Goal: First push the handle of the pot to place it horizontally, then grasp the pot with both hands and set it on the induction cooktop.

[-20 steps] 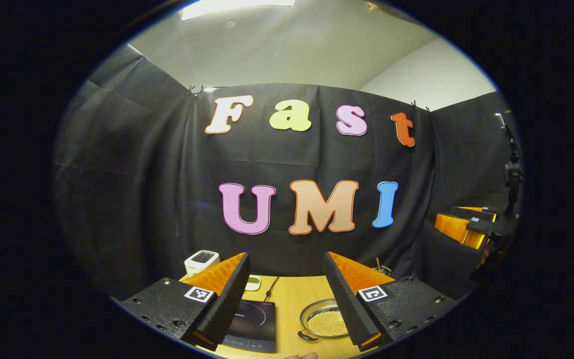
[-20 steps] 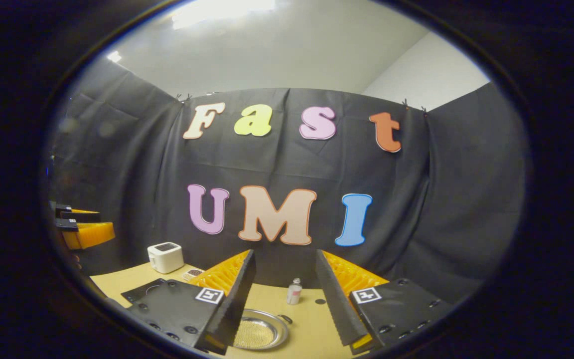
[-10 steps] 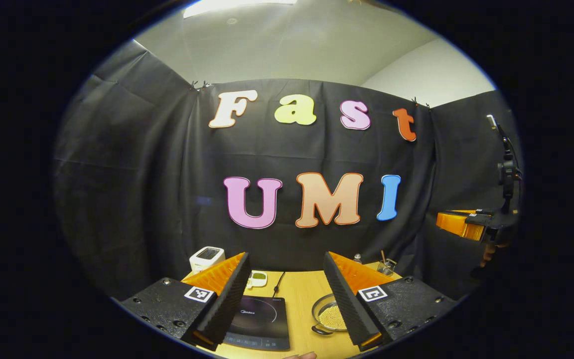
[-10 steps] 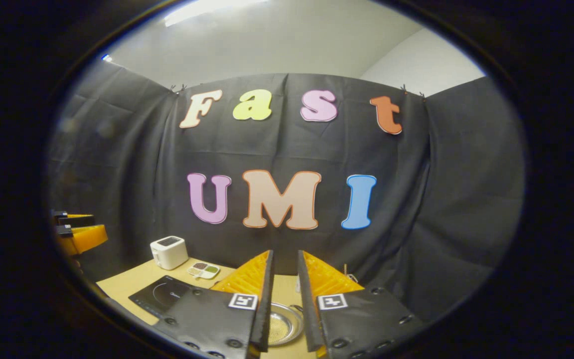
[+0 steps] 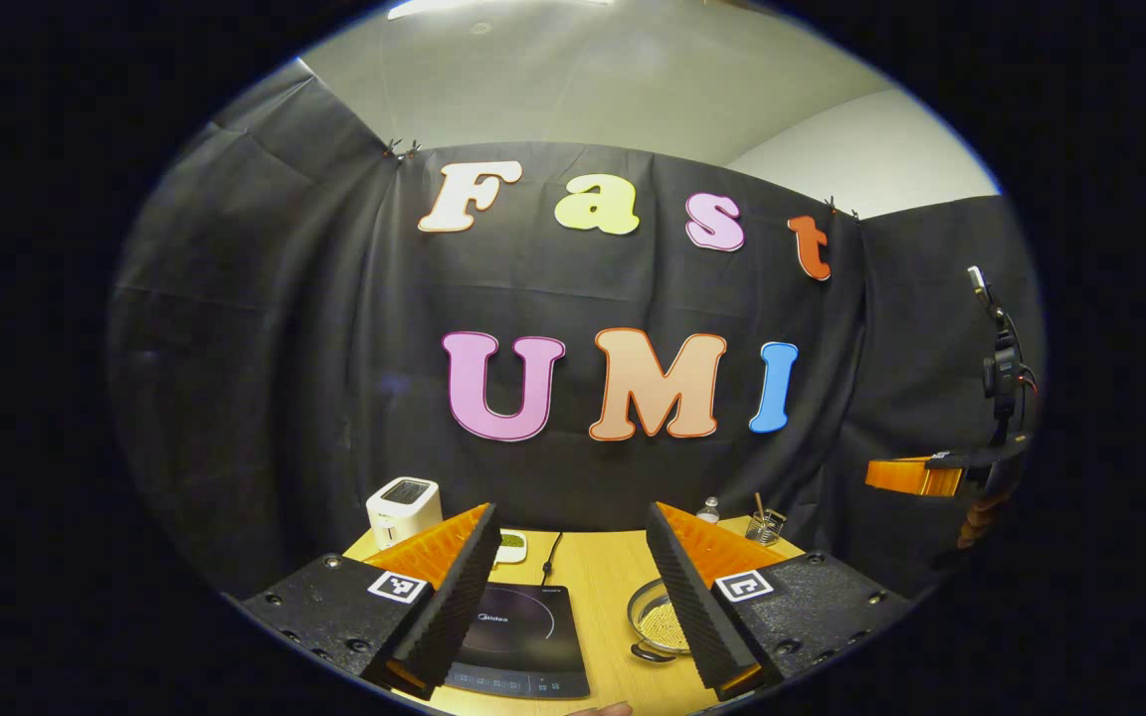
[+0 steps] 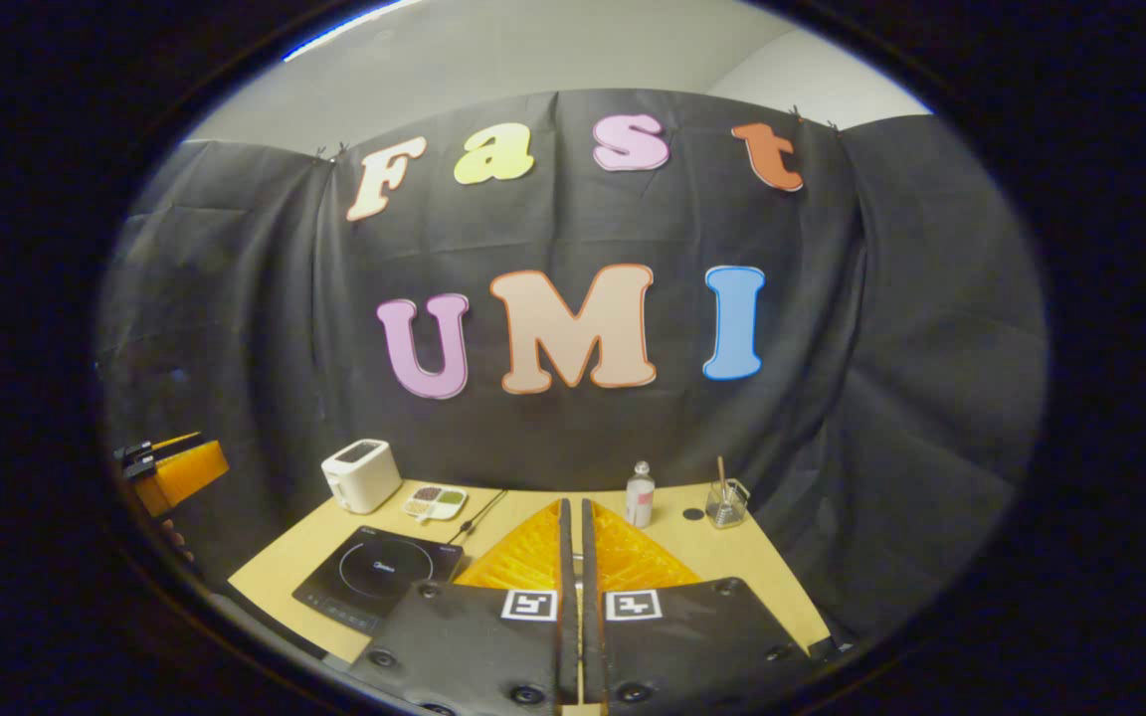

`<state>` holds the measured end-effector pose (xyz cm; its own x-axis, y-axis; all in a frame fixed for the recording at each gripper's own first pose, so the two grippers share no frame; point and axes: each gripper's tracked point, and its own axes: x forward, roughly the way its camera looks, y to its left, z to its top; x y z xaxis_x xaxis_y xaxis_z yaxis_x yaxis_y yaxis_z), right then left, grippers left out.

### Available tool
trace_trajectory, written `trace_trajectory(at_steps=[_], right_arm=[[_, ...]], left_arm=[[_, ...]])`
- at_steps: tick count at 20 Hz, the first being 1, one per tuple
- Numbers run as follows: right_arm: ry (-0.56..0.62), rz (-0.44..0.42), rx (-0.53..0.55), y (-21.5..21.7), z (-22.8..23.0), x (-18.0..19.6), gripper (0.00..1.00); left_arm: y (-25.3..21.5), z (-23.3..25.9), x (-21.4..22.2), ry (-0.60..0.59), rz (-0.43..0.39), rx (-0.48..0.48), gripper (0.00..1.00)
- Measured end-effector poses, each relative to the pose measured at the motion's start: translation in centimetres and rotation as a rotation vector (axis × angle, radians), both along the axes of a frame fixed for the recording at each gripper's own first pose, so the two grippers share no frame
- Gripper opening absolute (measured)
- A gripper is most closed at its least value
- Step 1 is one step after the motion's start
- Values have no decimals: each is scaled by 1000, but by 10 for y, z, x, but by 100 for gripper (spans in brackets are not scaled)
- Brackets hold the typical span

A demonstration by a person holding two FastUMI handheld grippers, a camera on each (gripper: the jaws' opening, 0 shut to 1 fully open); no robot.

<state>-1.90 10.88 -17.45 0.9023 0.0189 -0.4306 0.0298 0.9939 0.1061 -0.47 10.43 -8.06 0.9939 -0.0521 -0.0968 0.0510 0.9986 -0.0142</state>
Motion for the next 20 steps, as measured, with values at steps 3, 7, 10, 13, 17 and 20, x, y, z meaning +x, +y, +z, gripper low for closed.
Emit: trace_trajectory(at_steps=[3,7,10,13,17,20], right_arm=[[-5,4,-5,0,-3,10,0],[-5,60,-16,7,-22,26,4],[-7,80,16,13,-40,36,0],[58,82,40,20,-75,35,0],[181,20,29,31,-123,30,2],[262,-62,27,46,-151,20,3]], left_arm=[[-1,-8,15,13,-4,16,87],[1,-8,34,31,23,28,85],[-1,0,46,3,28,55,92],[0,-1,56,-13,21,95,86],[9,-13,77,-21,-43,90,92],[19,-32,95,6,-130,88,89]])
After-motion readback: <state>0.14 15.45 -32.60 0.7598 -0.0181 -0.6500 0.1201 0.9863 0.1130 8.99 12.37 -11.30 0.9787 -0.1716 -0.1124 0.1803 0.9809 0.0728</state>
